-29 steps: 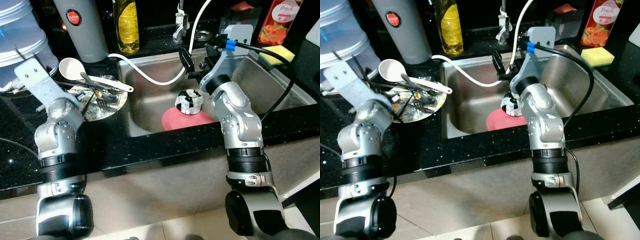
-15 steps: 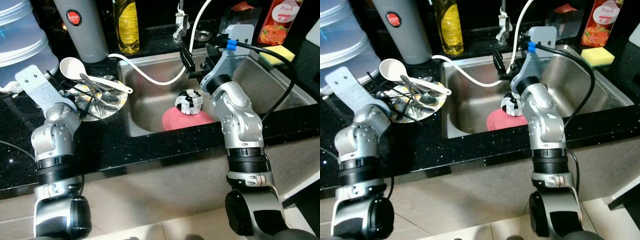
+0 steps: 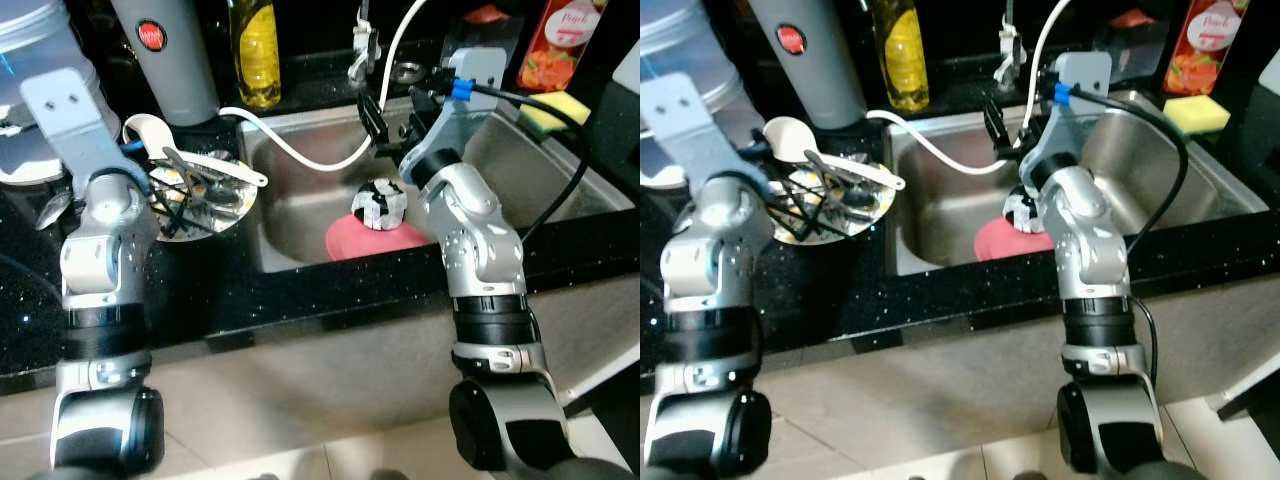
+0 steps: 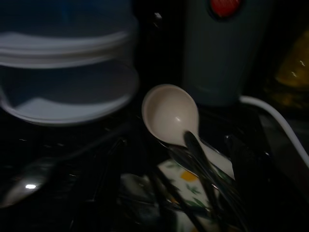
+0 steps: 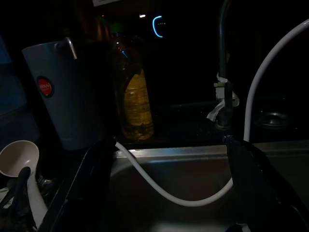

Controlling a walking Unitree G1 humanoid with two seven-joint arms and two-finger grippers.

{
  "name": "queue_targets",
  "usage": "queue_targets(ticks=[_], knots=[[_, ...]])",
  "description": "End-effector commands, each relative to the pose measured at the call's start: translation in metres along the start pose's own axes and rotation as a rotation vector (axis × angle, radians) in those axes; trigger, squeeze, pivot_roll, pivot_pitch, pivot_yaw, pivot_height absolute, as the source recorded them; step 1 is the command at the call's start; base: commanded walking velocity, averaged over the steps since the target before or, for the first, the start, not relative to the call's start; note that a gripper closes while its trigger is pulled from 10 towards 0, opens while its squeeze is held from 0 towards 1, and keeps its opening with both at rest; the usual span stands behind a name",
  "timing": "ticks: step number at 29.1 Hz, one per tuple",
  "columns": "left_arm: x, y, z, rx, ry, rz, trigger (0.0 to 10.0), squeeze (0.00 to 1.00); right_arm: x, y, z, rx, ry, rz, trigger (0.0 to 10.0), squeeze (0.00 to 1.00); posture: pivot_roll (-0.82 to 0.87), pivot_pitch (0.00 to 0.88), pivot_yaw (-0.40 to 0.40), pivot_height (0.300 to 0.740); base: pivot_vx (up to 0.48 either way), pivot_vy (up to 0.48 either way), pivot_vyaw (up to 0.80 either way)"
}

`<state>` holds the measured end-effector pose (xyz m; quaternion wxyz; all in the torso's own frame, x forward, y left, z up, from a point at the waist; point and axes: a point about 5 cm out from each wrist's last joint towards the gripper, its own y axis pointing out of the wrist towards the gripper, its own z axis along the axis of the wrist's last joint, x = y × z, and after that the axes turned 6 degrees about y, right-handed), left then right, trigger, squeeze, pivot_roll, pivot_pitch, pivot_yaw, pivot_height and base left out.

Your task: Kitchen organization

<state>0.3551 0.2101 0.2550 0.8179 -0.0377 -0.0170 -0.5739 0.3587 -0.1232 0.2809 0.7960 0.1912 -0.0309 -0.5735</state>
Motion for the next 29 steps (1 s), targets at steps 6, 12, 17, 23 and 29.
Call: queue_targets(ticks=[6,12,17,23,29], knots=[[0.003,0.02,-0.012,-0.092,0.071,-0.059,10.0,0.0,-0.004,0.002,0.004,0.006,0.006,0.017,10.0,0.0,-0.09,0.041,0.088,0.74,0.0,0.0,0.0],[0.009,0.034,-0.037,-0.225,0.046,-0.086,6.3,0.0,-0.001,0.0,0.005,0.006,-0.002,0.002,10.0,0.0,-0.12,0.054,0.1,0.74,0.0,0.0,0.0],[0.014,0.033,-0.045,-0.268,-0.005,-0.093,3.3,0.0,0.001,-0.002,0.005,0.004,-0.005,-0.008,10.0,0.0,-0.12,0.057,0.096,0.74,0.0,0.0,0.0],[0.013,0.034,-0.059,-0.329,-0.053,-0.095,1.0,0.0,0.0,-0.001,0.005,0.001,-0.003,-0.001,10.0,0.0,-0.11,0.055,0.089,0.74,0.0,0.0,0.0],[0.007,0.038,-0.056,-0.285,0.018,-0.064,0.0,0.0,-0.002,0.002,0.005,0.003,0.001,0.01,10.0,0.0,-0.11,0.05,0.083,0.74,0.0,0.0,0.0]])
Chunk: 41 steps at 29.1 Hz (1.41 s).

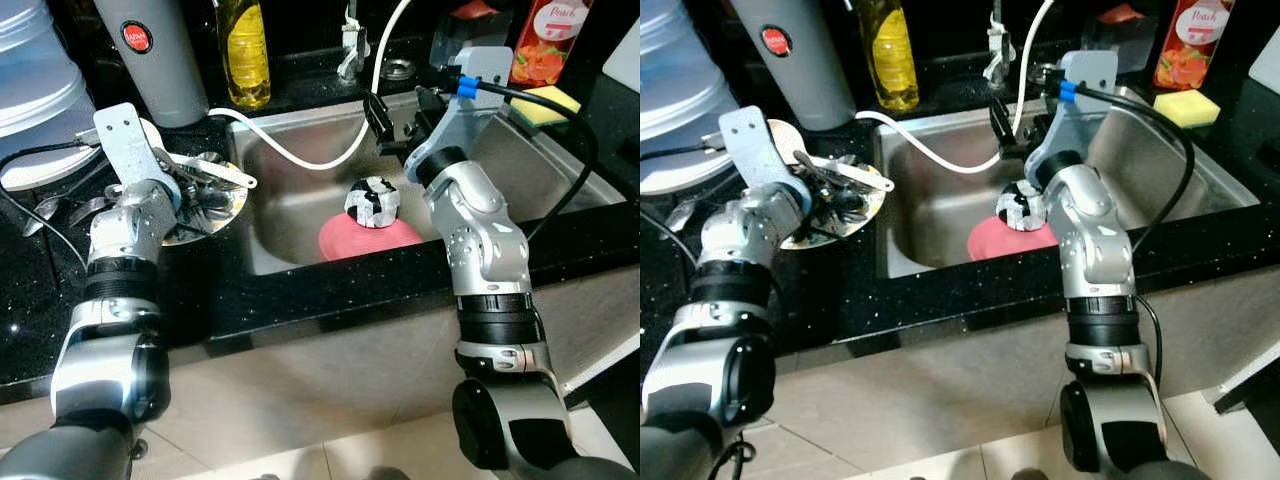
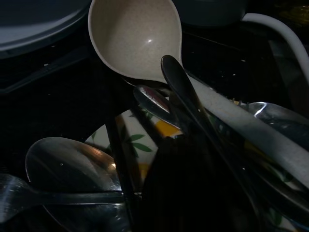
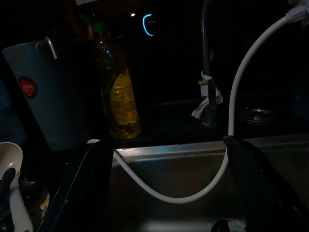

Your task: Kitchen organization

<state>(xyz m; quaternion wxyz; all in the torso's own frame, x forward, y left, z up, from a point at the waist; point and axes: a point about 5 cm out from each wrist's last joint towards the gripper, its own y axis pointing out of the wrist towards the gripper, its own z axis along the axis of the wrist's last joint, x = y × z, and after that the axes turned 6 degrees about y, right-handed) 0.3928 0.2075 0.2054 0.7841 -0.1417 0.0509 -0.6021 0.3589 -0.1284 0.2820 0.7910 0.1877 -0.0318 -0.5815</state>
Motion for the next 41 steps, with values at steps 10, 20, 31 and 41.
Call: queue_targets(ticks=[10,20,31,41], knots=[[-0.007,-0.002,0.016,0.099,0.04,0.055,0.0,0.0,-0.007,0.003,0.003,0.007,0.01,0.028,10.0,0.0,-0.11,0.047,0.083,0.74,0.0,0.0,0.0],[-0.015,-0.035,0.065,0.298,0.095,0.108,10.0,0.0,-0.004,0.003,0.01,0.028,0.0,0.023,10.0,0.0,-0.1,0.044,0.089,0.74,0.0,0.0,0.0],[-0.066,-0.062,0.022,0.158,-0.045,0.376,10.0,1.0,-0.006,0.004,0.005,0.014,0.005,0.035,10.0,0.0,-0.07,0.03,0.081,0.74,0.0,0.0,0.0],[-0.067,-0.081,0.007,0.094,-0.177,0.393,10.0,0.0,-0.011,0.007,0.002,0.008,0.015,0.059,10.0,0.0,-0.05,0.017,0.075,0.74,0.0,0.0,0.0]])
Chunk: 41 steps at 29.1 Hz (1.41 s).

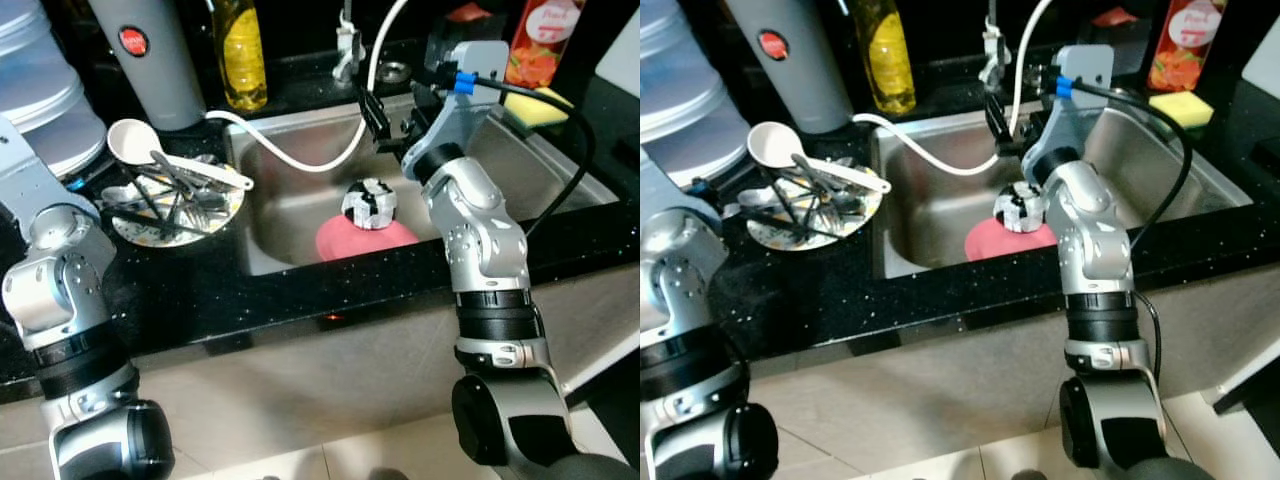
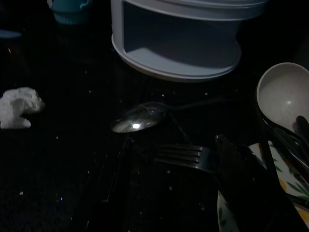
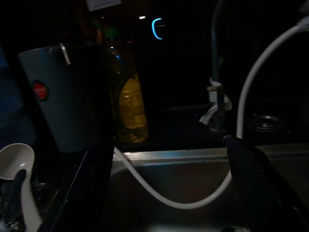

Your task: Kitchen organization

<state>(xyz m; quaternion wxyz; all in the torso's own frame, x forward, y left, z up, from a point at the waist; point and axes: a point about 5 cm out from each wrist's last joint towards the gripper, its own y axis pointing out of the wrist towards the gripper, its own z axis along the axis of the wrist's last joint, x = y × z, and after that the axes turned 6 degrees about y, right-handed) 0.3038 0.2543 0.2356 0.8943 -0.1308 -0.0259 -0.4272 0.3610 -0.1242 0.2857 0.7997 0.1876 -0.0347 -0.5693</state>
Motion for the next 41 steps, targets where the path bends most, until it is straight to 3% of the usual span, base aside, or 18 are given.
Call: queue_targets(ticks=[1,7,8,9,10,12,27,28,29,32,35,37,41], knots=[[0.0,0.001,-0.012,-0.063,-0.024,-0.01,10.0,0.0,-0.007,0.004,0.0,0.007,0.014,0.03,10.0,0.0,-0.06,0.015,0.07,0.74,0.0,0.0,0.0],[0.005,0.006,-0.019,-0.103,-0.039,-0.031,10.0,0.0,-0.007,0.004,0.0,0.006,0.014,0.031,10.0,0.0,-0.06,0.014,0.073,0.74,0.0,0.0,0.0],[0.011,0.01,-0.024,-0.148,-0.073,-0.071,10.0,0.0,-0.007,0.004,0.0,0.008,0.013,0.029,10.0,0.0,-0.07,0.017,0.075,0.74,0.0,0.0,0.0],[0.03,0.011,-0.033,-0.245,-0.167,-0.178,10.0,0.0,-0.006,0.004,0.001,0.01,0.013,0.023,10.0,0.0,-0.07,0.018,0.075,0.74,0.0,0.0,0.0],[0.03,0.011,-0.033,-0.245,-0.167,-0.178,10.0,0.0,-0.006,0.004,0.001,0.01,0.013,0.023,10.0,0.0,-0.07,0.018,0.075,0.74,0.0,0.0,0.0],[0.044,0.008,-0.035,-0.297,-0.228,-0.24,10.0,0.0,-0.005,0.003,0.001,0.01,0.011,0.021,10.0,0.0,-0.08,0.02,0.078,0.74,0.0,0.0,0.0],[0.058,-0.009,-0.045,-0.285,-0.118,-0.226,10.0,0.0,-0.002,0.001,0.002,0.012,0.006,0.006,10.0,0.0,-0.09,0.031,0.081,0.74,0.0,0.0,0.0],[0.057,-0.009,-0.044,-0.276,-0.112,-0.221,4.6,0.0,-0.002,0.001,0.002,0.012,0.007,0.007,10.0,0.0,-0.09,0.033,0.08,0.74,0.0,0.0,0.0],[0.057,-0.009,-0.044,-0.27,-0.107,-0.219,3.9,0.0,-0.003,0.001,0.002,0.012,0.009,0.009,10.0,0.0,-0.08,0.032,0.077,0.74,0.0,0.0,0.0],[0.057,-0.007,-0.048,-0.295,-0.124,-0.214,4.2,0.0,-0.004,0.002,0.002,0.011,0.011,0.012,10.0,0.0,-0.08,0.032,0.075,0.74,0.0,0.0,0.0],[0.054,-0.003,-0.055,-0.339,-0.158,-0.2,3.8,0.0,-0.004,0.002,0.002,0.011,0.012,0.015,10.0,0.0,-0.08,0.033,0.073,0.74,0.0,0.0,0.0],[0.05,0.001,-0.059,-0.367,-0.186,-0.19,2.0,0.0,-0.004,0.003,0.002,0.012,0.012,0.016,10.0,0.0,-0.08,0.033,0.074,0.74,0.0,0.0,0.0],[0.05,0.002,-0.06,-0.372,-0.194,-0.188,2.0,0.0,-0.004,0.003,0.002,0.012,0.012,0.016,10.0,0.0,-0.09,0.033,0.074,0.74,0.0,0.0,0.0]])
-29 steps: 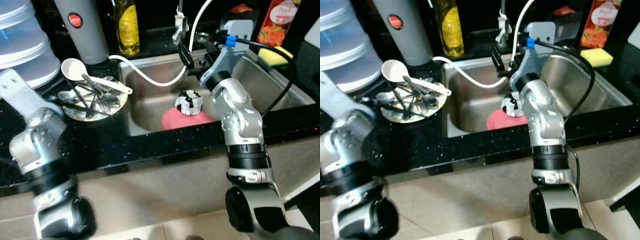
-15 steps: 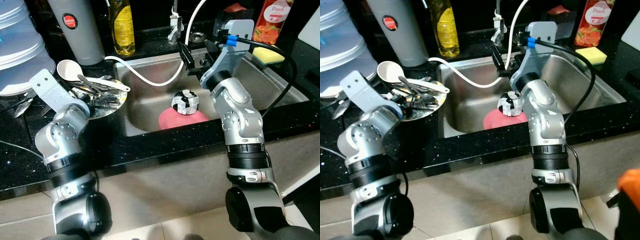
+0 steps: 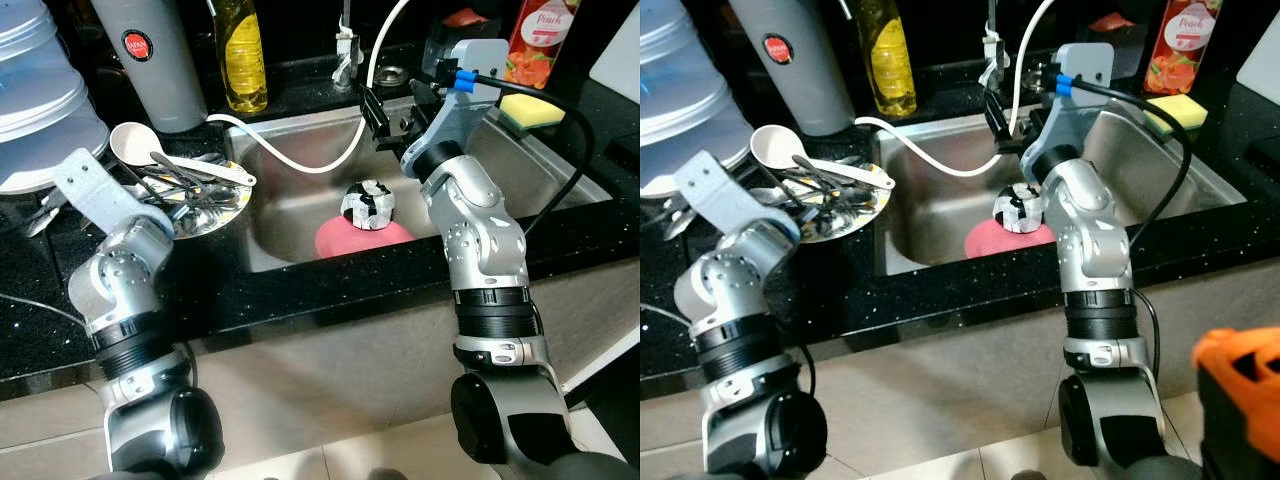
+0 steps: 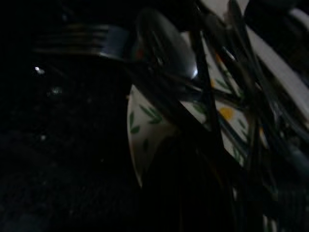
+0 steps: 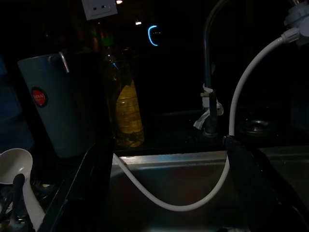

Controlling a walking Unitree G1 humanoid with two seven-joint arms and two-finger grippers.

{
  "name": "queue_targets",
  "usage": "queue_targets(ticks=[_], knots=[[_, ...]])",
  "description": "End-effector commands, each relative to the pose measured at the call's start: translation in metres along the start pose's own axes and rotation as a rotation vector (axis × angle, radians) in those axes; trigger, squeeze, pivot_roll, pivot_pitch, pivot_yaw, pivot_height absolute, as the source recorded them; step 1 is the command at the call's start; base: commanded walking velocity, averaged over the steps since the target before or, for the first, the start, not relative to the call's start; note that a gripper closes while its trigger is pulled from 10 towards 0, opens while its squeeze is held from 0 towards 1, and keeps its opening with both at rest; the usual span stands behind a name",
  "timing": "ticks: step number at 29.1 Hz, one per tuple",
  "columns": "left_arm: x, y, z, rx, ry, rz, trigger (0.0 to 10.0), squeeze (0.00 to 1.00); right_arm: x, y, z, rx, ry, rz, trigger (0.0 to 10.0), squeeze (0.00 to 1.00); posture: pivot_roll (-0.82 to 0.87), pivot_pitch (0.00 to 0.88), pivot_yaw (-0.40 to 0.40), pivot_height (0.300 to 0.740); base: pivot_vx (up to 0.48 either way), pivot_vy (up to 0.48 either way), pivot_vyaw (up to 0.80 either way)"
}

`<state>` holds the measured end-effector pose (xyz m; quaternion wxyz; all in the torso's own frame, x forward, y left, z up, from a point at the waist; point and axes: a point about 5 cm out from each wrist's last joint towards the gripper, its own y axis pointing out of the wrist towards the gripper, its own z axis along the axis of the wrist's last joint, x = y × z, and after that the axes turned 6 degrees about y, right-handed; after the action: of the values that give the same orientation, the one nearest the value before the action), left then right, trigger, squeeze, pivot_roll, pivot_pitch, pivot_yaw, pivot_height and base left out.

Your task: Kitchen organization

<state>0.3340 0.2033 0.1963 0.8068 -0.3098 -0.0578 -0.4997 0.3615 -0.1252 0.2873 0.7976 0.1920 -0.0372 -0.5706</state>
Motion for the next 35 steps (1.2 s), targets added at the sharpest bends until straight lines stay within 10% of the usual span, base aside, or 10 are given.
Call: queue_targets(ticks=[1,7,8,10,11,17,18,23,35], knots=[[-0.007,0.005,-0.011,-0.055,-0.018,0.026,0.0,0.0,-0.005,0.002,0.001,0.002,0.011,0.018,10.0,0.0,-0.09,0.033,0.074,0.74,0.0,0.0,0.0],[-0.002,-0.001,0.008,0.069,-0.035,0.0,0.0,0.0,-0.004,0.001,0.001,0.002,0.011,0.015,10.0,0.0,-0.09,0.034,0.072,0.74,0.0,0.0,0.0],[0.001,-0.003,0.011,0.088,-0.055,-0.009,10.0,0.0,-0.004,0.002,0.001,0.002,0.011,0.015,10.0,0.0,-0.09,0.034,0.071,0.74,0.0,0.0,0.0],[0.005,-0.005,0.013,0.109,-0.087,-0.015,10.0,0.0,-0.005,0.002,0.001,0.002,0.011,0.017,10.0,0.0,-0.09,0.034,0.07,0.74,0.0,0.0,0.0],[0.006,-0.006,0.014,0.115,-0.114,-0.024,10.0,1.0,-0.005,0.002,0.001,0.001,0.011,0.018,10.0,0.0,-0.09,0.034,0.069,0.74,0.0,0.0,0.0],[0.011,-0.01,0.016,0.101,-0.292,-0.08,10.0,1.0,-0.005,0.002,0.001,0.001,0.009,0.02,10.0,0.0,-0.09,0.032,0.067,0.74,0.0,0.0,0.0],[0.012,-0.009,0.014,0.06,-0.39,-0.098,10.0,0.0,-0.005,0.002,0.001,0.001,0.009,0.021,10.0,0.0,-0.09,0.032,0.066,0.74,0.0,0.0,0.0],[0.012,-0.006,0.009,-0.006,-0.59,-0.112,10.0,0.0,-0.006,0.003,0.001,0.001,0.011,0.024,10.0,0.0,-0.09,0.034,0.066,0.74,0.0,0.0,0.0],[0.021,-0.017,0.0,-0.081,-0.686,-0.103,10.0,0.0,-0.006,0.002,0.001,-0.003,0.009,0.025,10.0,0.0,-0.09,0.036,0.065,0.74,0.0,0.0,0.0]])
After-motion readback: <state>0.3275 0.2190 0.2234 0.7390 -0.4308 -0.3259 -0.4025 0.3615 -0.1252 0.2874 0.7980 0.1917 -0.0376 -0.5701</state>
